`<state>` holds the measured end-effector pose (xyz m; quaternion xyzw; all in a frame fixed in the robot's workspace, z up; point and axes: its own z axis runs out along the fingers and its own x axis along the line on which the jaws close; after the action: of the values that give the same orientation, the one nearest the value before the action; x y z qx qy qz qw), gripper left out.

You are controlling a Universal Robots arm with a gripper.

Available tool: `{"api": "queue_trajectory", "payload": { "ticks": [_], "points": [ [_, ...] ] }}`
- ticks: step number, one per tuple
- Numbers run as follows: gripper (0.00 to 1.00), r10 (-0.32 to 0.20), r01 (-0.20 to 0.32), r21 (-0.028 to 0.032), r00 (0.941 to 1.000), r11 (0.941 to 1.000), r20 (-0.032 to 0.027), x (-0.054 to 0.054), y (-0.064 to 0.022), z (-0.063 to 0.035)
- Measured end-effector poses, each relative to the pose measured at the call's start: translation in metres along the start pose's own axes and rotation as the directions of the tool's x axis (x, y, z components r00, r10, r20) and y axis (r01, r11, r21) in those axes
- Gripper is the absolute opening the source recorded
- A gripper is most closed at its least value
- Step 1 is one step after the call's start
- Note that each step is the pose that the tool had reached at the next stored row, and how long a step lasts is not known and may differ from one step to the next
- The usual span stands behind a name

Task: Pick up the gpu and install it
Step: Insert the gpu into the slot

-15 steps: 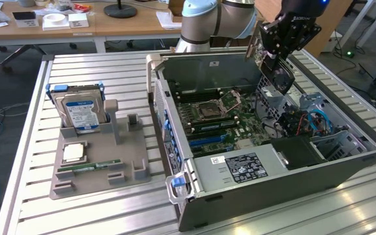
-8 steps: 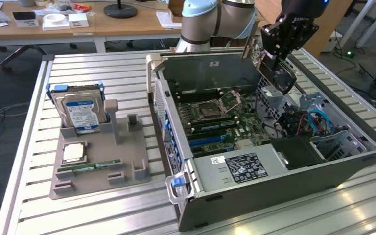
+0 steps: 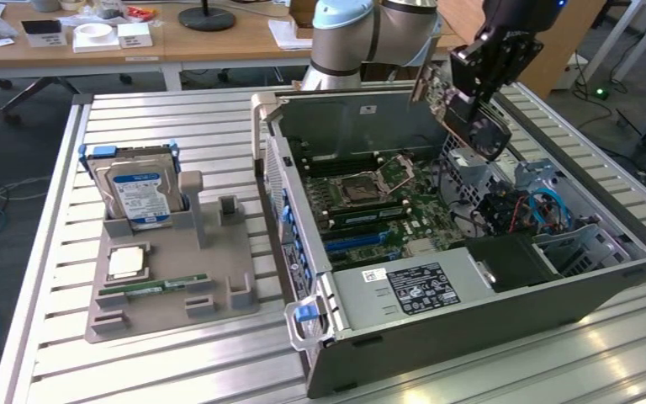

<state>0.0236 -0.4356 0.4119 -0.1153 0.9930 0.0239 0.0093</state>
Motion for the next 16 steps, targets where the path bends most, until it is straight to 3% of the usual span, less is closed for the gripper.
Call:
{"api": "queue_trajectory", "payload": {
  "ticks": [5, 9, 16],
  "points": [
    [0.27, -0.066, 0.066, -0.0016, 0.9978, 0.9978, -0.0030, -0.0001, 0.0002, 0.0008],
    [0.27, -0.127, 0.127, -0.0034, 0.9918, 0.9919, -0.0056, -0.0001, 0.0003, 0.0015],
    [0.27, -0.238, 0.238, -0.0070, 0.9711, 0.9711, -0.0101, 0.0000, 0.0002, 0.0029]
  ]
}}
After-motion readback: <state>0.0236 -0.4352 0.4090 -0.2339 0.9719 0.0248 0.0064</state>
